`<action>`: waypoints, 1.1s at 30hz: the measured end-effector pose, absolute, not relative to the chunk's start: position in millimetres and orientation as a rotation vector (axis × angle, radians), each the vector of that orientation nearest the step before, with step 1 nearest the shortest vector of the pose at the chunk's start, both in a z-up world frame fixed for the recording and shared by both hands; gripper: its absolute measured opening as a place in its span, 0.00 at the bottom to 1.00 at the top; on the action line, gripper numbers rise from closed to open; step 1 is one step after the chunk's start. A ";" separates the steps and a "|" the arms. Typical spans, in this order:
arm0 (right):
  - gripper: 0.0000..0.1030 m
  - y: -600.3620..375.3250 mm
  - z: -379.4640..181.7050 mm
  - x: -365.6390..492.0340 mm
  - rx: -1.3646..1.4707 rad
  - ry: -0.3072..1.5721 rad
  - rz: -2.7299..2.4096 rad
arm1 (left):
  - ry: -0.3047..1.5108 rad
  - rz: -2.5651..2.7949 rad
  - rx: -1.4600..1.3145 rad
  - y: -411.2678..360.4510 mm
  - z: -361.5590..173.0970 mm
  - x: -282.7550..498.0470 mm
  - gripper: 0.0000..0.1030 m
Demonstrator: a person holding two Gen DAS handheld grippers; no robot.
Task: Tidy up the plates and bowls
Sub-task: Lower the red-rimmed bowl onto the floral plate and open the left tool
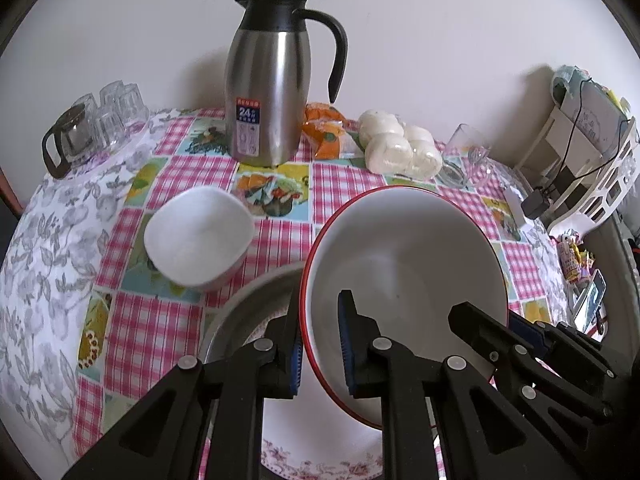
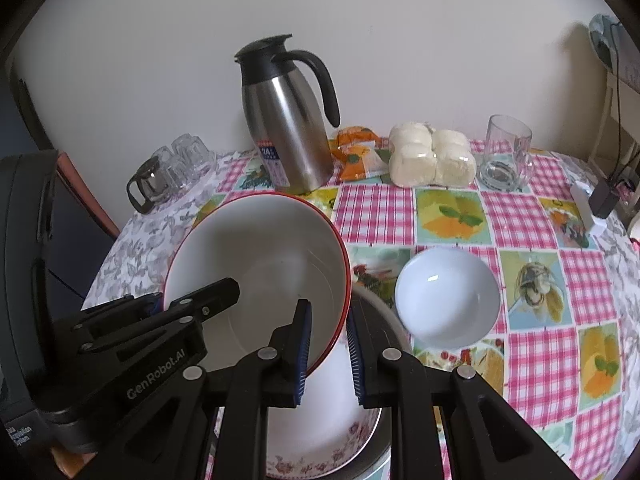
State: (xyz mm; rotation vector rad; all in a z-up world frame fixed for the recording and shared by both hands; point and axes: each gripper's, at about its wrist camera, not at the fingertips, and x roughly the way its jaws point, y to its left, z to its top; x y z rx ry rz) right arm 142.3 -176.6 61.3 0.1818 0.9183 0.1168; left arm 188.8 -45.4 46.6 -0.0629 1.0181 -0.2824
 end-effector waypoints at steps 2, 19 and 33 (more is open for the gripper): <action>0.20 -175.2 58.7 138.6 0.183 0.925 0.119 | 1.030 -0.284 -0.066 -43.8 43.0 185.1 0.16; 0.20 -168.2 28.0 119.1 0.172 1.009 0.117 | 1.139 -0.272 -0.047 -40.1 15.1 169.7 0.16; 0.20 -170.9 3.2 127.6 0.190 1.082 0.105 | 1.217 -0.265 -0.024 -45.3 -6.8 176.7 0.16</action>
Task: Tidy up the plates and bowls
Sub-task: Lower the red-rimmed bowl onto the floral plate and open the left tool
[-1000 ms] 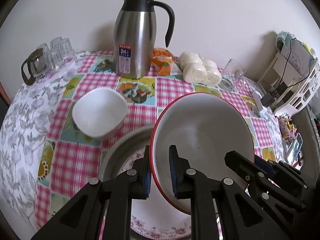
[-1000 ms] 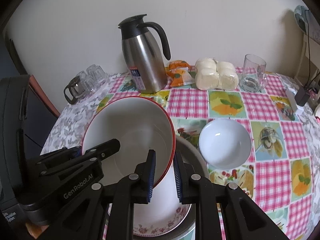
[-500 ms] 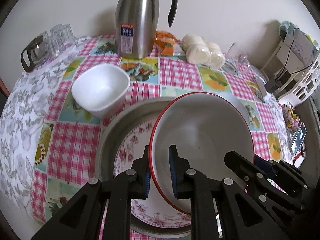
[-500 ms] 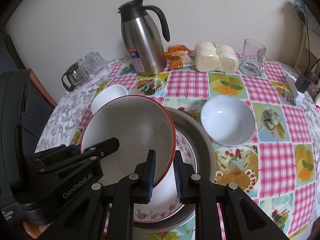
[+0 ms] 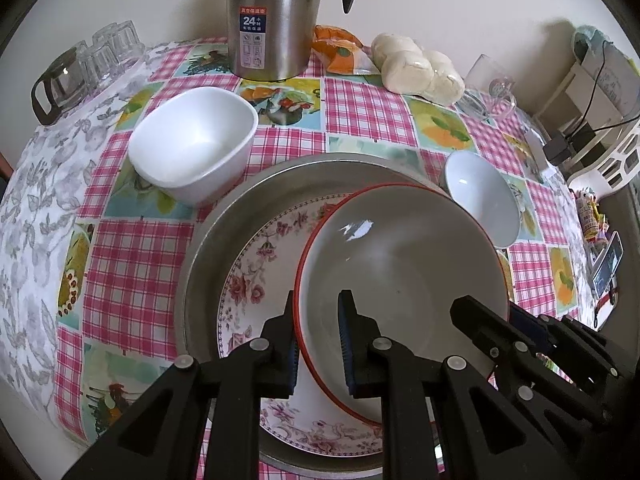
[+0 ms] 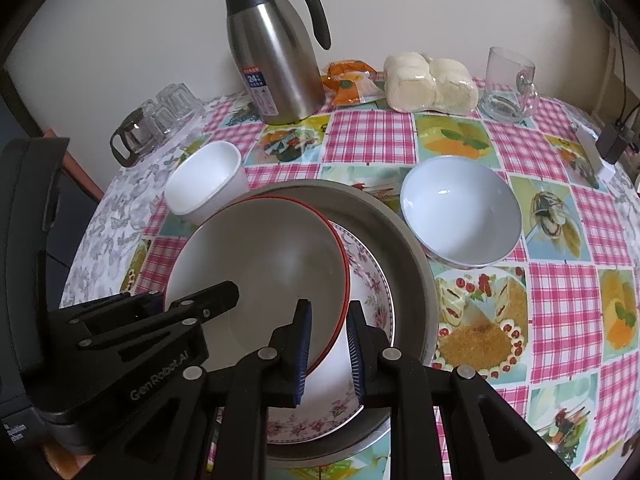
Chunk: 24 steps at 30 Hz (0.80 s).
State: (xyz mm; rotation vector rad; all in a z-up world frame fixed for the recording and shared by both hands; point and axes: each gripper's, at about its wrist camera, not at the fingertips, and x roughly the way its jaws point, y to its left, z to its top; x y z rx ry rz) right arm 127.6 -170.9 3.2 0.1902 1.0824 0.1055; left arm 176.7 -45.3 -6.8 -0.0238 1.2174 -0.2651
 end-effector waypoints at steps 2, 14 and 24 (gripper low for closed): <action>0.20 -170.9 1.0 128.2 0.192 1.091 0.105 | 1.217 -0.261 -0.019 -44.9 -6.6 177.5 0.16; 0.20 -165.1 -4.0 131.7 0.168 1.115 0.109 | 1.236 -0.247 -0.024 -40.9 -12.2 181.3 0.17; 0.21 -164.8 -4.0 132.7 0.165 1.114 0.108 | 1.245 -0.245 -0.017 -42.7 -15.0 182.3 0.17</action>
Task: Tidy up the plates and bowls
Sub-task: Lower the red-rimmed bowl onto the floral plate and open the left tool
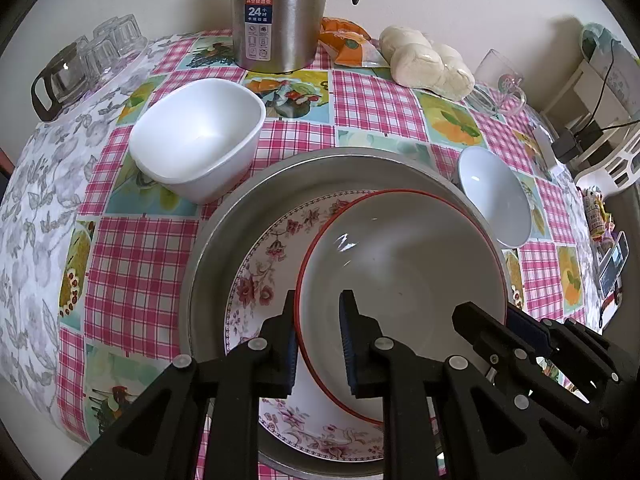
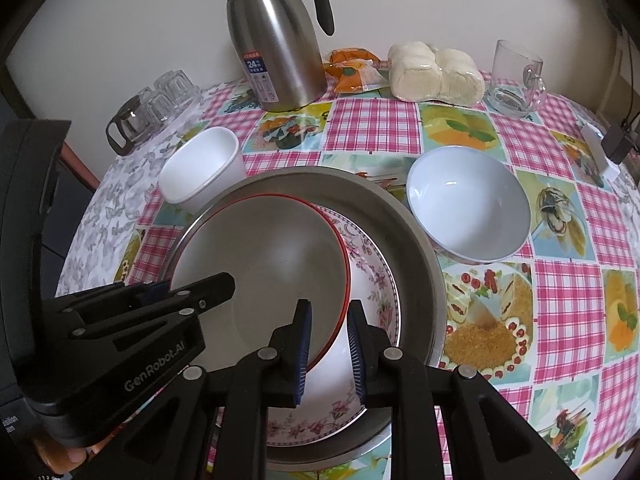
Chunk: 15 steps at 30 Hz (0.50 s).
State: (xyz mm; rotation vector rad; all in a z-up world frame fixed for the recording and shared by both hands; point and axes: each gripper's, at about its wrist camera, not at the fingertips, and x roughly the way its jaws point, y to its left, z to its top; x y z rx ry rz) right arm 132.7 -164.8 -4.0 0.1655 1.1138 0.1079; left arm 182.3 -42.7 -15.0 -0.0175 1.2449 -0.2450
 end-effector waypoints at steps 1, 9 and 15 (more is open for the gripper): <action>0.21 -164.6 -4.0 132.8 0.165 1.114 0.107 | 1.245 -0.244 -0.016 -43.0 -14.8 182.1 0.17; 0.21 -164.5 -4.9 133.4 0.171 1.117 0.103 | 1.243 -0.242 -0.008 -44.2 -13.9 181.9 0.22; 0.21 -165.7 -2.4 133.9 0.181 1.110 0.101 | 1.214 -0.235 -0.008 -42.6 -7.0 182.1 0.35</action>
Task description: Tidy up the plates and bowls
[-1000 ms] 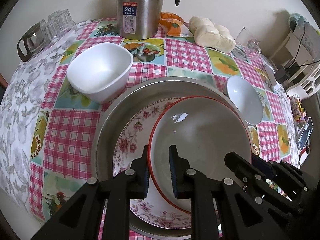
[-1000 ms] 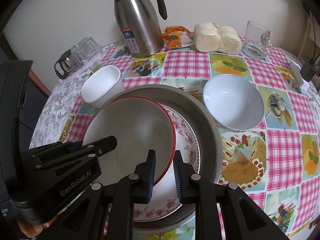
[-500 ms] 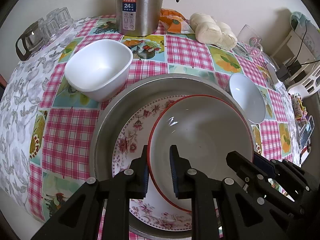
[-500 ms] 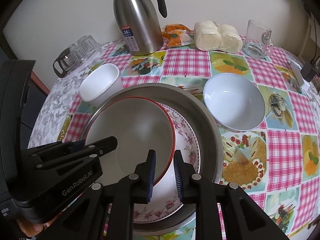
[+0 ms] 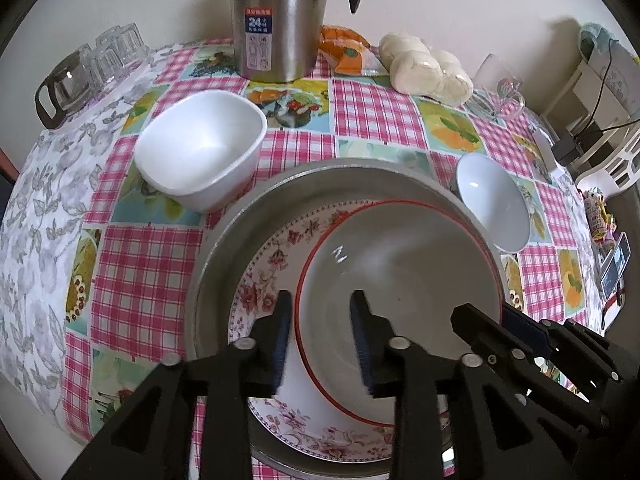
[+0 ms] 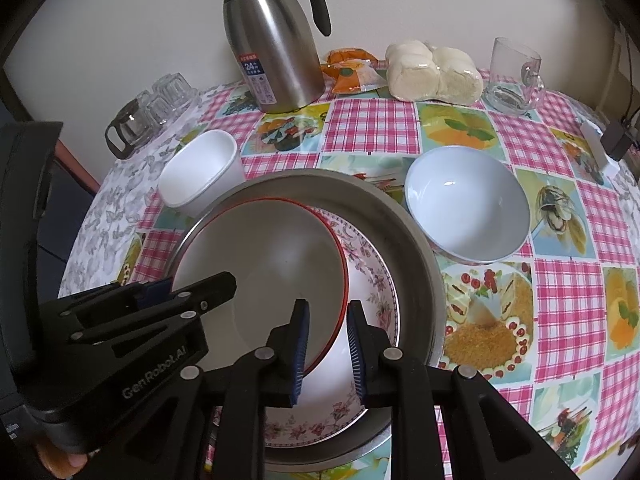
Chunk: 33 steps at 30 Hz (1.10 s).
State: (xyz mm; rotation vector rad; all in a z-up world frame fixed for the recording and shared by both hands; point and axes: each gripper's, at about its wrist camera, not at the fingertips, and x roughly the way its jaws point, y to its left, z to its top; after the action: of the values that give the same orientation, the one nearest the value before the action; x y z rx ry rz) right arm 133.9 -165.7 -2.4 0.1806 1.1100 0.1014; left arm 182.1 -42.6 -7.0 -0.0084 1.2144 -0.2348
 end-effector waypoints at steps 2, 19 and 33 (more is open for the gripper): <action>0.21 -166.0 1.2 133.1 0.179 1.097 0.098 | 1.201 -0.227 -0.009 -41.2 -3.0 181.9 0.38; 0.64 -184.6 23.8 130.1 0.173 1.022 -0.006 | 1.068 -0.132 -0.043 -21.9 28.6 177.1 0.65; 1.00 -191.3 18.3 132.4 0.192 1.027 -0.043 | 1.000 -0.013 -0.009 -7.0 29.1 179.6 1.00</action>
State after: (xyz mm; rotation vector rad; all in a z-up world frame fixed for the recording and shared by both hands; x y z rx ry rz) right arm 132.4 -191.3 18.3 0.1923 1.0272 -0.0434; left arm 179.6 -7.0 29.1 -0.0092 0.9995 -0.0131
